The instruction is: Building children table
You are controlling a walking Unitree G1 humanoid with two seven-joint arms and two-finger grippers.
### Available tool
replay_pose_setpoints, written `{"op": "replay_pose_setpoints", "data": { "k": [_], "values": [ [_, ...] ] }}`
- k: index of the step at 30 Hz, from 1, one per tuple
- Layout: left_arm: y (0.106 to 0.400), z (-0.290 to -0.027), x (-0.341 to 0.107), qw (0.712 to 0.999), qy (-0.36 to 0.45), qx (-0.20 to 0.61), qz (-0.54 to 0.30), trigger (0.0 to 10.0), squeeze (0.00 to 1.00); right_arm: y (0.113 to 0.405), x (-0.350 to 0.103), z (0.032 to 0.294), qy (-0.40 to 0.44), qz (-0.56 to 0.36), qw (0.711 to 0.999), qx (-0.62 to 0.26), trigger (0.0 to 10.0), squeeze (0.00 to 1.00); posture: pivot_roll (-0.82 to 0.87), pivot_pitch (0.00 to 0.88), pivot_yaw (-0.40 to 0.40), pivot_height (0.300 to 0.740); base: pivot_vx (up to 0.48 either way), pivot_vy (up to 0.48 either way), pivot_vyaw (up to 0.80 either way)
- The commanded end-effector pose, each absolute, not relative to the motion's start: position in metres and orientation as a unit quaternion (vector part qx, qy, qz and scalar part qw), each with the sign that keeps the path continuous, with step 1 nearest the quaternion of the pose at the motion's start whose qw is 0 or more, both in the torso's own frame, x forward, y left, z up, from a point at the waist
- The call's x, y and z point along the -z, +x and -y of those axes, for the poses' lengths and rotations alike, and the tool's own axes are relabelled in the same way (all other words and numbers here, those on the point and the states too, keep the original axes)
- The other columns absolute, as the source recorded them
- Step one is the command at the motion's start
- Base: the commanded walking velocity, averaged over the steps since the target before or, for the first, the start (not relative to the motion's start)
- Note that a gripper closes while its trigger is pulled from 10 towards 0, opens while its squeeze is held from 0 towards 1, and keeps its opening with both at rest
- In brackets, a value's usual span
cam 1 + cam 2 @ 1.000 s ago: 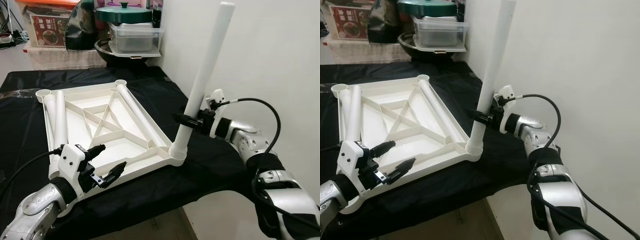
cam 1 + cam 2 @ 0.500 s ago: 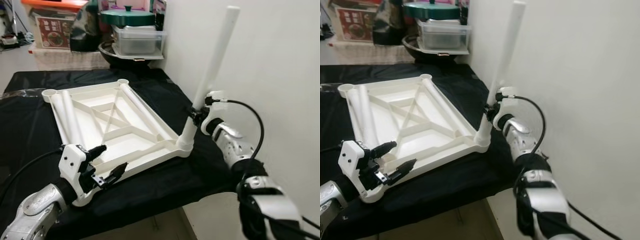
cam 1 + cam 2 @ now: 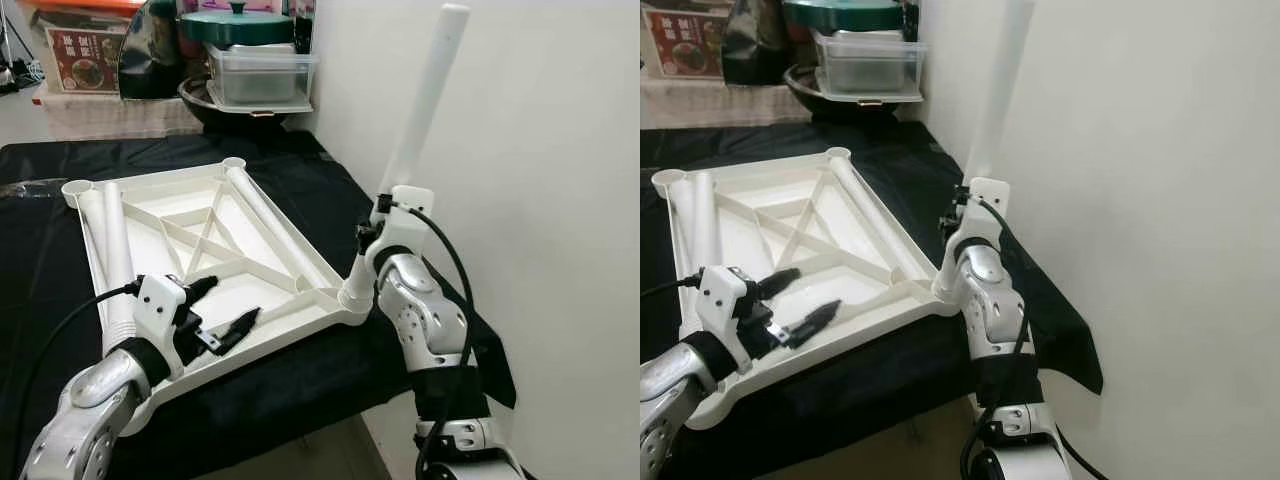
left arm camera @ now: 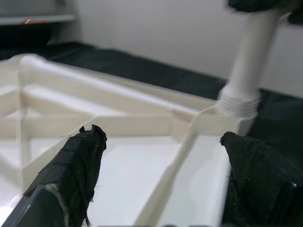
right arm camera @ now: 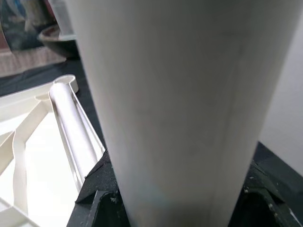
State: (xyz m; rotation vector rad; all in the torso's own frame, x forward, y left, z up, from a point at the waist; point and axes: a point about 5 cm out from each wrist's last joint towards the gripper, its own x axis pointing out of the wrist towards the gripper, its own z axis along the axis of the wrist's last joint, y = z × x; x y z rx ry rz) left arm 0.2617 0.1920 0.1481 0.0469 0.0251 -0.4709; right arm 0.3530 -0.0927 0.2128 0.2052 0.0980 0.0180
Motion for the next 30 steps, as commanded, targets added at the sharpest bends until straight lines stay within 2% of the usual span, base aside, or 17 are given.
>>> {"op": "replay_pose_setpoints", "data": {
  "k": [1,2,3,4,8,9,12,14,15,17,23,24,27,28,29,30],
  "values": [
    [0.263,-0.190,-0.149,0.973,0.020,0.231,-0.005,10.0,0.00,0.343,-0.214,0.076,0.160,-0.063,0.984,-0.043,10.0,0.00,0.10,0.000,-0.108,0.740,0.000,0.000,0.00],
    [0.263,-0.190,-0.149,0.973,0.020,0.231,-0.005,10.0,0.00,0.343,-0.214,0.076,0.160,-0.063,0.984,-0.043,10.0,0.00,0.10,0.000,-0.108,0.740,0.000,0.000,0.00],
    [0.263,-0.190,-0.148,0.972,0.018,0.233,-0.005,10.0,0.00,0.340,-0.213,0.081,0.158,-0.059,0.985,-0.040,10.0,1.00,0.10,0.000,-0.110,0.740,0.000,0.000,0.00],
    [0.263,-0.193,-0.147,0.973,-0.010,0.231,0.001,10.0,0.00,0.337,-0.213,0.092,0.152,-0.051,0.986,-0.042,10.0,1.00,0.10,0.000,-0.110,0.740,0.000,0.000,0.00],
    [0.263,-0.196,-0.146,0.973,-0.024,0.229,0.006,10.0,0.00,0.337,-0.219,0.099,0.154,-0.034,0.986,-0.057,10.0,1.00,0.11,0.000,-0.110,0.740,0.000,0.000,0.00],
    [0.263,-0.196,-0.146,0.972,-0.025,0.234,0.007,10.0,0.00,0.339,-0.226,0.102,0.158,-0.016,0.984,-0.076,10.0,0.00,0.10,0.000,-0.108,0.740,0.000,0.000,0.00],
    [0.262,-0.196,-0.145,0.970,-0.028,0.242,0.008,10.0,0.00,0.341,-0.237,0.108,0.146,0.016,0.982,-0.115,10.0,0.00,0.10,0.000,-0.108,0.740,0.000,0.000,0.00],
    [0.263,-0.196,-0.145,0.967,-0.039,0.251,0.008,10.0,0.00,0.339,-0.241,0.112,0.137,0.025,0.970,-0.200,10.0,0.00,0.10,0.000,-0.107,0.740,0.000,0.000,0.00],
    [0.263,-0.196,-0.145,0.967,-0.039,0.251,0.008,10.0,0.00,0.339,-0.241,0.112,0.137,0.025,0.970,-0.200,10.0,0.00,0.10,0.000,-0.107,0.740,0.000,0.000,0.00],
    [0.264,-0.195,-0.145,0.964,-0.050,0.259,0.008,10.0,0.00,0.330,-0.231,0.113,0.082,0.017,0.938,-0.336,10.0,0.00,0.10,0.000,-0.105,0.740,0.000,0.000,0.00],
    [0.264,-0.195,-0.144,0.963,-0.053,0.263,0.009,10.0,0.00,0.326,-0.215,0.117,0.018,-0.003,0.905,-0.425,10.0,0.00,0.10,0.000,-0.108,0.740,0.000,0.000,0.00],
    [0.264,-0.195,-0.143,0.963,-0.053,0.264,0.008,10.0,0.00,0.334,-0.210,0.118,0.008,-0.017,0.894,-0.449,10.0,0.00,0.11,0.000,-0.113,0.740,0.000,0.000,0.00],
    [0.265,-0.195,-0.143,0.963,-0.054,0.265,0.008,10.0,0.00,0.336,-0.209,0.118,0.008,-0.020,0.890,-0.455,10.0,0.00,0.11,0.000,-0.113,0.740,0.000,0.000,0.00],
    [0.264,-0.195,-0.143,0.963,-0.054,0.265,0.008,10.0,0.00,0.342,-0.207,0.118,0.002,-0.025,0.887,-0.461,4.1,0.00,0.12,0.000,-0.128,0.740,0.000,0.000,0.00],
    [0.264,-0.194,-0.143,0.963,-0.054,0.265,0.009,10.0,0.00,0.347,-0.206,0.118,-0.005,-0.029,0.883,-0.469,4.1,0.00,0.12,0.000,-0.128,0.740,0.000,0.000,0.00],
    [0.264,-0.194,-0.142,0.963,-0.054,0.265,0.008,10.0,0.00,0.351,-0.206,0.118,-0.004,-0.030,0.884,-0.466,0.0,0.00,0.13,0.000,-0.136,0.740,0.000,0.000,0.00]
  ]
}}
